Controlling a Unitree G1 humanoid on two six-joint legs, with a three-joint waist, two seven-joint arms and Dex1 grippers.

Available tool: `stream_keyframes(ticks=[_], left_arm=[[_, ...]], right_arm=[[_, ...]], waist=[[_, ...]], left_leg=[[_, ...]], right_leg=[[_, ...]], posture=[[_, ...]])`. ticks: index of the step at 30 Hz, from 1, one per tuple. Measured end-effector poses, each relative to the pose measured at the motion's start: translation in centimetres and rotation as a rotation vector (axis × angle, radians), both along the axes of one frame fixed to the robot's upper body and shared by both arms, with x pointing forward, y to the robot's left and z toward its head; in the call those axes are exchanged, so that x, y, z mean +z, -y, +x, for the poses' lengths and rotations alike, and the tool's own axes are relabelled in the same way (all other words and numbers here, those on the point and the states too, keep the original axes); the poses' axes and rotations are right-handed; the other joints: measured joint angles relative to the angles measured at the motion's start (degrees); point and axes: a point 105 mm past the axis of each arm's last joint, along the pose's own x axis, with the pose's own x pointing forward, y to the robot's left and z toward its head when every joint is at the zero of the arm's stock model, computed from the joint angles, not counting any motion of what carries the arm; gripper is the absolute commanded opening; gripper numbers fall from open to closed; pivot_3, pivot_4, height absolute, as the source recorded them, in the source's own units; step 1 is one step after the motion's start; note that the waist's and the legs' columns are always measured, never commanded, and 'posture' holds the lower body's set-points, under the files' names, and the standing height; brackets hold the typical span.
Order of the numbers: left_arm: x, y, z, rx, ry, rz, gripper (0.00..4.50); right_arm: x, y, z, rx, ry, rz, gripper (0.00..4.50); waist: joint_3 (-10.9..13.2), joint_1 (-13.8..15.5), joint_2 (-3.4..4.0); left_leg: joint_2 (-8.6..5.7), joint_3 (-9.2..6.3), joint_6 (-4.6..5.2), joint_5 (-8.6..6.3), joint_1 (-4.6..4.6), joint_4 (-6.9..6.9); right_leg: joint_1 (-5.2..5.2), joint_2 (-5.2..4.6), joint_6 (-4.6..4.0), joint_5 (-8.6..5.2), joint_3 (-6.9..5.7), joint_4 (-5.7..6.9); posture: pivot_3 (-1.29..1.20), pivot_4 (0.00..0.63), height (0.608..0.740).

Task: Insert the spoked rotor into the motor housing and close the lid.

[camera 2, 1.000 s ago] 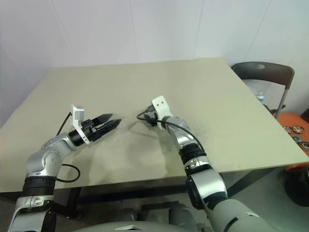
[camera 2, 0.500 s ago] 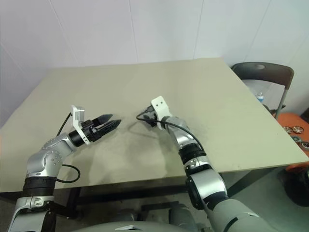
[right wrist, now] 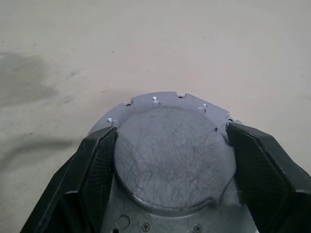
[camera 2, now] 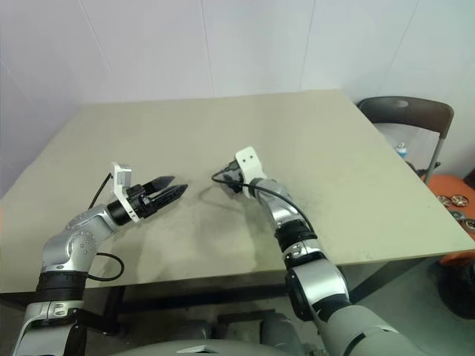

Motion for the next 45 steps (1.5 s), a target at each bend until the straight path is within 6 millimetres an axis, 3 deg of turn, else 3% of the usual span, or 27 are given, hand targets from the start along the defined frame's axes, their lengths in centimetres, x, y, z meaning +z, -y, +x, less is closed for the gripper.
stream_keyframes(ticks=[25,39,45], left_arm=[[-0.2,0.2,0.0,-0.005,-0.006,0.003,4.5],[-0.3,0.3,0.0,-0.005,-0.006,0.009,4.5],[-0.3,0.3,0.0,-0.004,-0.007,0.014,4.5]], right_arm=[[0.3,0.5,-0.7,0.049,-0.107,0.03,3.21],[0.5,2.0,-4.6,0.232,-0.165,-0.012,3.21],[0.8,2.9,-7.6,0.37,-0.201,-0.041,3.21]], waist=[[0.0,0.3,-0.04],[-0.2,1.0,-0.18],[-0.2,1.9,-0.26]], left_leg=[[0.0,-0.02,0.09,-0.07,-0.08,-0.24],[0.0,0.01,0.31,-0.24,-0.12,-0.58],[0.01,0.09,0.32,-0.41,-0.15,-0.57]], right_leg=[[-0.08,-0.09,0.24,0.04,-0.02,-0.16],[-0.03,-0.15,0.31,0.02,-0.03,-0.76],[-0.01,-0.17,0.38,-0.02,-0.03,-0.93]], posture=[[0.0,0.0,0.74],[0.0,0.0,0.74],[0.0,0.0,0.74]])
